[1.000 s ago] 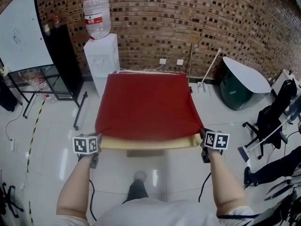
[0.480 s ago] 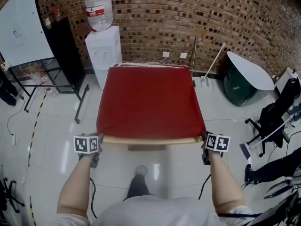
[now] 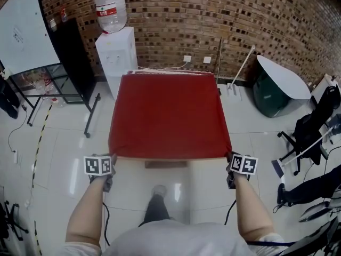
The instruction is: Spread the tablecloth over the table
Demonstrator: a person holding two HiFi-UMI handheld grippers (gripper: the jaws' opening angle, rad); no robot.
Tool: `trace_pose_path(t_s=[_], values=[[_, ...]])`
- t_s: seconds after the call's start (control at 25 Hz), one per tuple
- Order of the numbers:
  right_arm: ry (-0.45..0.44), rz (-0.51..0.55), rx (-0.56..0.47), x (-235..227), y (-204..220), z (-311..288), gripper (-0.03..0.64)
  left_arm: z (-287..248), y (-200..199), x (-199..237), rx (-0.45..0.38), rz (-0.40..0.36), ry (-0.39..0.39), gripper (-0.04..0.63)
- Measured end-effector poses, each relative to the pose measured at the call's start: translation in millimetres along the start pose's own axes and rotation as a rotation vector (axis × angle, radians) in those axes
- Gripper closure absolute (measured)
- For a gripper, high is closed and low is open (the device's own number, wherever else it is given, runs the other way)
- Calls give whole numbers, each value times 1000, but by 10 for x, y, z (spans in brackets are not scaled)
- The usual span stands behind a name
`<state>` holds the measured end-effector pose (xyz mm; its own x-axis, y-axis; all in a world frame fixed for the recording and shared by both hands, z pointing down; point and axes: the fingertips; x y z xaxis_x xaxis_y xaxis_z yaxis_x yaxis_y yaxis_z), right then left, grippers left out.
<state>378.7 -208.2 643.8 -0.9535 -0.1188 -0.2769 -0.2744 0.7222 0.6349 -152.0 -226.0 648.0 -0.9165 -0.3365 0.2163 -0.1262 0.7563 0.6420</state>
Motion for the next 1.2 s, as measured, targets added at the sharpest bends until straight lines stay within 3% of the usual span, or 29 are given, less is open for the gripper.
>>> trace_pose_path(t_s=[0.16,0.28,0.4,0.56,0.84,0.96,1.2], values=[[-3,17,-11,-29,-5,-13,595,5,65,-23,5,-10,-2,563],[-3,35,-6,-72,11,8,544,34,103,10,15,-12,-14,525],[-1,22,-5,-160,39,96,469,112,183,67,9,17,-15,461],[11,0,-37,-285,39,285,459,283,251,134,-36,66,-13,446],[20,-17,-138,-351,-52,795,576,707,80,48,-189,118,-45,466],[-6,-10,-180,-286,-109,1015,615,826,-59,-141,-245,86,-37,594],[-146,54,-241,136,-24,1525,615,1156,-138,-876,-336,-4,53,594]])
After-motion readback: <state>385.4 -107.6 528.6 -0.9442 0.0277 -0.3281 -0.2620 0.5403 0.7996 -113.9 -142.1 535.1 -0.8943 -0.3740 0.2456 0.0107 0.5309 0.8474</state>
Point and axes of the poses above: the fingertips, and each gripper's own axes: z backward along the fingers, x to its left, y out of its underside, and after that the axes turned 6 degrees about -z, right-handed
